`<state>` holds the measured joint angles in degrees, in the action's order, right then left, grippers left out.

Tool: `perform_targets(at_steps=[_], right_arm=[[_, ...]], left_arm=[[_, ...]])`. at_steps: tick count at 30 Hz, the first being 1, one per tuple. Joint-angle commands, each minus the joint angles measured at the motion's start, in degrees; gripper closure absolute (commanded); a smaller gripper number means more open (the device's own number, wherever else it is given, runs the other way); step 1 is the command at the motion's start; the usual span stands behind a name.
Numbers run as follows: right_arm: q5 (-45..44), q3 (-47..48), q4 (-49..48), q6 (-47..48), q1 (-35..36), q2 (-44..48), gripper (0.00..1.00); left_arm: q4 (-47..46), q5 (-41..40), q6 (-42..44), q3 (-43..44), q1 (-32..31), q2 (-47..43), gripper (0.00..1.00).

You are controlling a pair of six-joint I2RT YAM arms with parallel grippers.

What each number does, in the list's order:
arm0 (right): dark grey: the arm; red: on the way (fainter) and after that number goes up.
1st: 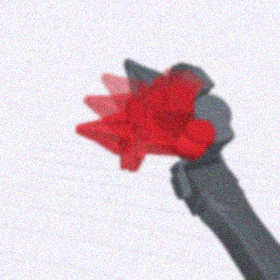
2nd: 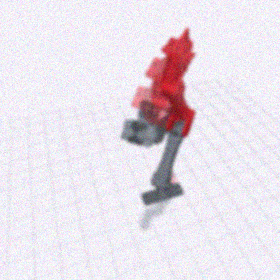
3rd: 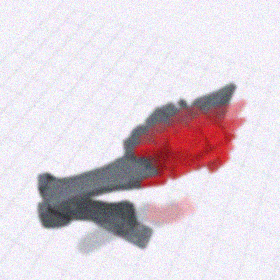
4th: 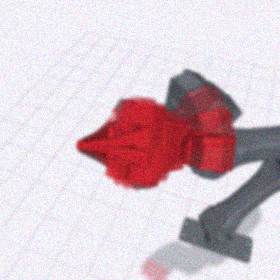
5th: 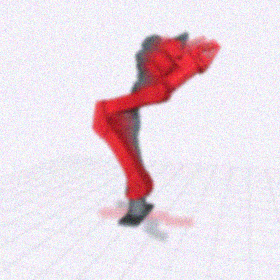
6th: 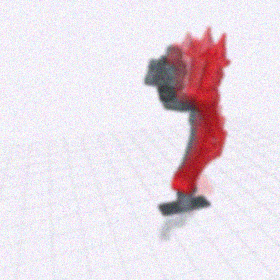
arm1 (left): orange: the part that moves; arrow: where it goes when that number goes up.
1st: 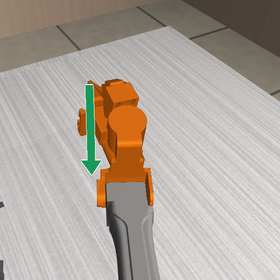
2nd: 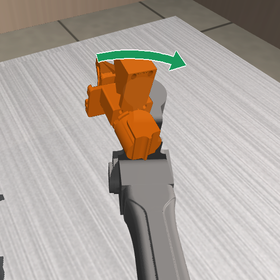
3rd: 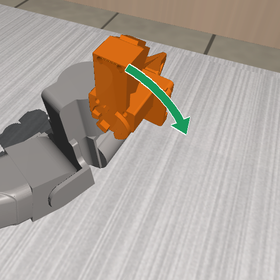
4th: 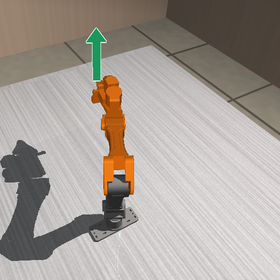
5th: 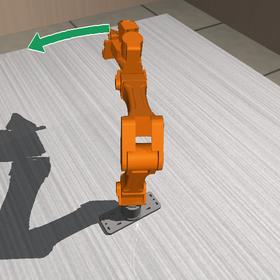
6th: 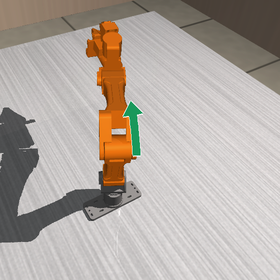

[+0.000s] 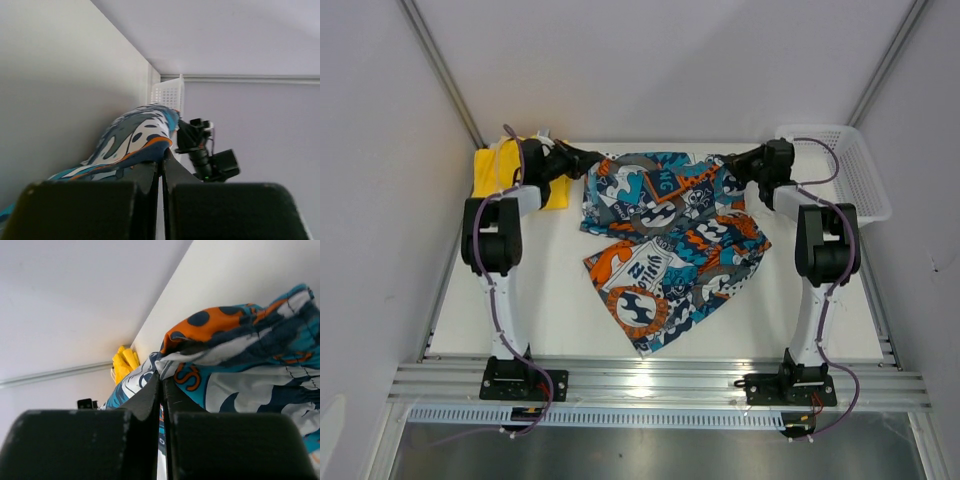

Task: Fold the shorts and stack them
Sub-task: Flatten the shorts out

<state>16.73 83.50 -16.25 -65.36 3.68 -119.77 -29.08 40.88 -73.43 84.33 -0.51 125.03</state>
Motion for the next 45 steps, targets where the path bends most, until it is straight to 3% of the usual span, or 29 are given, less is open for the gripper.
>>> perform_targets(at_steps=[1, 4, 5, 6, 7, 8, 10, 14, 17, 18, 20, 21, 22, 26, 33, 37, 43, 45], right_arm=[[2.08, 3.85, -9.14, -5.56, -0.08, -4.24, 0.98], [3.3, 8.77, -13.88, -7.67, 0.01, -8.81, 0.93], [3.48, 10.09, -18.86, -10.37, 0.01, -10.91, 0.83], [4.09, 10.27, -22.12, -11.7, 0.1, -11.8, 0.56], [4.53, 10.19, -27.55, -12.41, 0.18, -12.33, 0.44], [4.97, 10.1, -29.0, -11.98, 0.18, -12.42, 0.29], [5.5, 9.31, -30.24, -10.32, 0.45, -11.37, 0.22], [8.13, 5.01, -33.93, -6.98, 0.36, -7.86, 0.2], [11.82, 4.39, -29.38, -3.82, 0.36, -5.58, 0.2], [11.66, 4.13, -22.23, -0.15, 0.62, -3.39, 0.2], [9.91, 4.47, -14.2, 4.69, 0.97, -1.01, 0.21], [8.86, 5.26, -5.72, 9.77, 1.24, 1.18, 0.21], [7.89, 6.05, -1.2, 11.99, 1.85, 1.98, 0.21], [1.22, 6.32, 11.92, 18.86, 3.52, 5.85, 0.22], [-8.01, 5.36, 33.27, 28.35, 9.75, 8.84, 0.23], [-10.04, -0.35, 34.62, 32.05, 14.24, 12.35, 0.24], [-15.23, -12.91, 35.32, 31.7, 16.88, 24.3, 0.24], [-20.92, -18.43, 36.63, 30.57, 16.71, 31.04, 0.24]], left_arm=[[-6.25, 1.22, -10.06, 6.17, -0.1, 4.07, 1.0], [-13.51, 0.17, -16.81, 10.49, -0.19, 8.9, 1.0], [-17.72, -0.27, -23.1, 10.93, -0.45, 10.22, 0.99], [-27.51, -1.5, -26.47, 11.9, -0.63, 12.84, 0.65], [-32.65, -1.86, -31.64, 13.3, -0.72, 14.17, 0.49], [-35.49, -1.77, -32.91, 15.4, -0.89, 15.14, 0.42], [-38.4, -0.98, -32.92, 14.82, -0.98, 14.98, 0.34], [-37.55, 0.42, -27.74, 10.52, -0.8, 10.33, 0.06], [-30.98, 2.88, -19.85, 6.39, -0.89, 5.08, 0.01], [-26.51, 3.32, -11.73, 4.19, -0.89, 3.04, 0.01], [-9.21, 1.23, -1.77, 1.55, -0.98, -3.44, 0.01], [-2.45, -0.78, 8.55, 1.27, -0.98, -5.31, 0.01], [10.93, -5.5, 12.92, 1.79, -1.07, -6.8, 0.01], [27.36, -13.26, 23.32, 5.65, -1.24, -8.84, 0.01], [37.32, -18.63, 29.9, 9.09, -1.94, -9.18, 0.01], [43.3, -26.63, 36.24, 7.17, -5.89, -14.0, 0.01], [39.91, -36.65, 38.62, -10.93, -13.27, -29.8, 0.01], [39.02, -41.91, 38.97, -18.97, -17.65, -34.66, 0.01]])
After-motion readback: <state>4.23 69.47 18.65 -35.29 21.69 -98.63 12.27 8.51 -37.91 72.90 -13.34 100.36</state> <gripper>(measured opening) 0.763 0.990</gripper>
